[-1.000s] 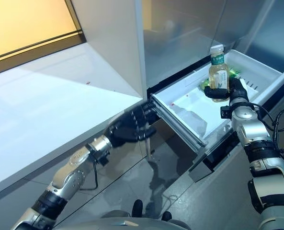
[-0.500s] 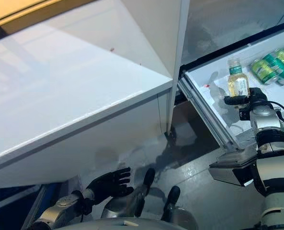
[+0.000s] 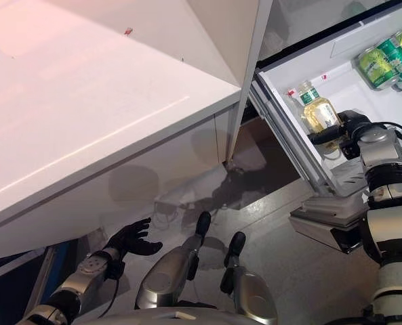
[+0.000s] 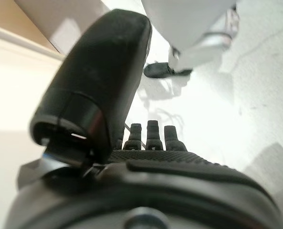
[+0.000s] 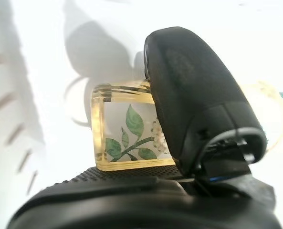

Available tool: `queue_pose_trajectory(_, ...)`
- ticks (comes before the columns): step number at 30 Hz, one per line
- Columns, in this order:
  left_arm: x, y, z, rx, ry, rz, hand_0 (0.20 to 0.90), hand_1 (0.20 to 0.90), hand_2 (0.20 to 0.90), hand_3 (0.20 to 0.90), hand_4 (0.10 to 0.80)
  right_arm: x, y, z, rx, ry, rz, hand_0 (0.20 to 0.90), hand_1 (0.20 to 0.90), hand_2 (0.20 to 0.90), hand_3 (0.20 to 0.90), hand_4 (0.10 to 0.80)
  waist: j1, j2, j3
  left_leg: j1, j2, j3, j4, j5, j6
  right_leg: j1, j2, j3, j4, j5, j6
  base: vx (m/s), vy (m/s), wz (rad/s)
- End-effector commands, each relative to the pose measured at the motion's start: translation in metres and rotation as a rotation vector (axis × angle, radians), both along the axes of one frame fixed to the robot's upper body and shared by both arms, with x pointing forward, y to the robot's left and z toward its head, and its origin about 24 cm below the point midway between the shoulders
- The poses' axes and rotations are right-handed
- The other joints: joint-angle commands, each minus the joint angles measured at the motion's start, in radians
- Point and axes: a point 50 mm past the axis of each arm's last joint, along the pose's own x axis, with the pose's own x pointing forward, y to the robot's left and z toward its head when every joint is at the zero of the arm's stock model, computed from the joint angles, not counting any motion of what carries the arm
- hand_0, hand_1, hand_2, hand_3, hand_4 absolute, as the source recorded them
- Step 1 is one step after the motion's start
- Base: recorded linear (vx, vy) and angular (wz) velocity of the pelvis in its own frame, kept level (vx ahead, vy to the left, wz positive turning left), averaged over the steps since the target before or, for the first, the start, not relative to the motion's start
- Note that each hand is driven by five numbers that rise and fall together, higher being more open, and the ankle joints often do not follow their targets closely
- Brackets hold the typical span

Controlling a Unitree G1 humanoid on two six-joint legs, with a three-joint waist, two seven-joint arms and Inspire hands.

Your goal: Put drinks into fridge and close the fridge

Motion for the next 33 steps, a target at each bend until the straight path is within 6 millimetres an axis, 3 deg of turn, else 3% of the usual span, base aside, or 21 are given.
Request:
queue_pose_trajectory(1,-0.025,0.013,-0.010,0.051,0.074,0.008,0.900,0.900,0.900,0.900,0.800,-0.019,-0.030,0.027,-0.172,0.043,-0.067,0.900,0.900,0.900,0.900,0.800,-0.028,0.015,-0.032,-0.054,-0.002,0.058,0.164,-0.168,-0.001,-0.099,-0.004,0.038,0.167,-0.052,0.010,0.004,-0.001,-0.06)
queue_pose_trajectory(11,-0.027,0.013,-0.010,0.068,0.076,-0.048,0.900,0.900,0.900,0.900,0.800,-0.011,-0.002,0.055,-0.018,-0.200,0.062,0.900,0.900,0.900,0.900,0.800,-0.059,-0.018,-0.066,0.006,-0.001,0.091,0.141,-0.183,0.000,-0.053,-0.002,0.056,0.149,-0.051,0.022,0.010,-0.013,-0.10)
queue_pose_trajectory(22,-0.052,0.011,-0.028,0.116,0.163,-0.046,0.900,0.900,0.900,0.900,0.800,-0.030,0.028,0.071,0.263,-0.631,0.220,0.900,0.900,0.900,0.900,0.800,-0.145,-0.059,-0.204,0.107,0.002,0.141,0.100,-0.212,0.006,0.013,0.011,0.112,0.122,-0.057,0.038,0.017,0.013,-0.19)
queue_pose_trajectory(27,-0.066,0.010,-0.037,0.133,0.223,-0.048,0.900,0.900,0.900,0.900,0.800,-0.053,0.018,0.093,0.452,-1.033,0.091,0.900,0.900,0.900,0.900,0.800,-0.172,-0.060,-0.270,0.144,0.007,0.160,0.087,-0.232,0.007,0.040,0.017,0.141,0.105,-0.062,0.049,0.022,0.022,-0.19)
queue_pose_trajectory(30,-0.077,0.004,-0.044,0.132,0.270,-0.056,0.900,0.900,0.900,0.900,0.800,-0.071,0.008,0.081,0.585,-1.255,-0.058,0.900,0.900,0.900,0.900,0.800,-0.190,-0.049,-0.310,0.166,0.002,0.169,0.093,-0.252,0.014,0.053,0.014,0.165,0.106,-0.068,0.056,0.040,0.045,-0.18)
queue_pose_trajectory(33,-0.082,0.001,-0.047,0.123,0.294,-0.054,0.900,0.900,0.900,0.900,0.800,-0.077,0.006,0.066,0.626,-1.309,-0.122,0.900,0.900,0.900,0.900,0.800,-0.196,-0.044,-0.320,0.168,-0.008,0.168,0.135,-0.280,0.026,0.055,0.005,0.188,0.129,-0.079,0.058,0.035,0.038,-0.28)
